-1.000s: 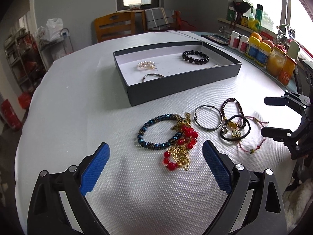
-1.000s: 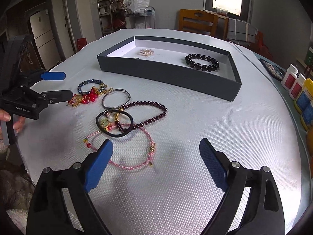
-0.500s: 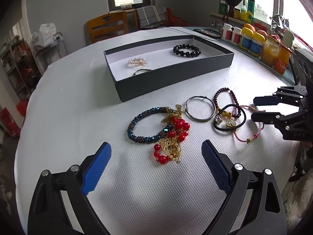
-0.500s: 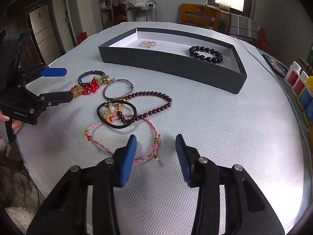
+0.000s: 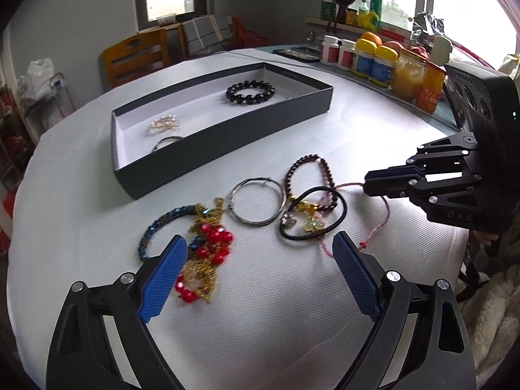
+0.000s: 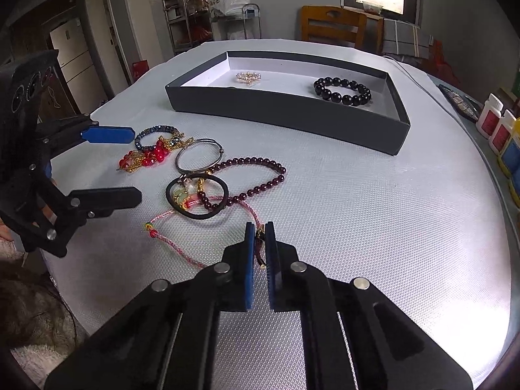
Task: Organize jewelry
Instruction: 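Close the right gripper on the pink string bracelet while the left grasps the black hair tie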
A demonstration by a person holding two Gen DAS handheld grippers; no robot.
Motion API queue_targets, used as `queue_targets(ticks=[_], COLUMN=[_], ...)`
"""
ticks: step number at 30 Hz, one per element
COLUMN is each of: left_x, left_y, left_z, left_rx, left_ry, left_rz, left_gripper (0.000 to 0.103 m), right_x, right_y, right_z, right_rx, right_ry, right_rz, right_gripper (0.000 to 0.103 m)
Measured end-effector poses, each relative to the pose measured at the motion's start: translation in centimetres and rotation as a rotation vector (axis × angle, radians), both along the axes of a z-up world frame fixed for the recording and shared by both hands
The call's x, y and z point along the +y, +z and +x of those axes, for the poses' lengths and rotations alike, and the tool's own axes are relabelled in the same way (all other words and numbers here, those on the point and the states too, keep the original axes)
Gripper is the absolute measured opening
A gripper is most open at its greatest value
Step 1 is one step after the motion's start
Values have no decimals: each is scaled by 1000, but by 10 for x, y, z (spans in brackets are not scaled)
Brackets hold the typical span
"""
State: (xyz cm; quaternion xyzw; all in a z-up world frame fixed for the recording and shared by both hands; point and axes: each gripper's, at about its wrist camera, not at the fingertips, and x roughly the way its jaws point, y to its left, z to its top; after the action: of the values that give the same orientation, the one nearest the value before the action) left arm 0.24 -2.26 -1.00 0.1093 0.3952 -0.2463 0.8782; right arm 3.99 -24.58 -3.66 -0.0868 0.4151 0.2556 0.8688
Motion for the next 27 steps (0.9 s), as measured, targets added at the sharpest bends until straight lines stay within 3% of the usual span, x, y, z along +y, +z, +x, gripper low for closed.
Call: queue_targets(ticks=[3,5,7,10,17,27], left_x=[-16,-26,-34,-40,-42,-66], left_y=[-3,-6,-9,-11,0,-10], left_z=[4,6,7,7,-2,-3], left_rx=[36,42,58,57,38,28], left_ry=[-37,-63,-80,-87,-128,-181], left_rz=[-24,-14,3,23,-11,89], left_gripper=[91,75,66,66,48,21], right_x=[0,-1,-2,-4,-7,-5], right_y=[1,0,0,0,0,1], right_z=[0,0,0,-1,-3,-4], right_rx=[-3,-2,0,-1,-1,-2], right_ry=[7,7,6,6,5,14], right_rz=[-2,0,4,7,16,18], right_gripper=[6,6,6,6,6,6])
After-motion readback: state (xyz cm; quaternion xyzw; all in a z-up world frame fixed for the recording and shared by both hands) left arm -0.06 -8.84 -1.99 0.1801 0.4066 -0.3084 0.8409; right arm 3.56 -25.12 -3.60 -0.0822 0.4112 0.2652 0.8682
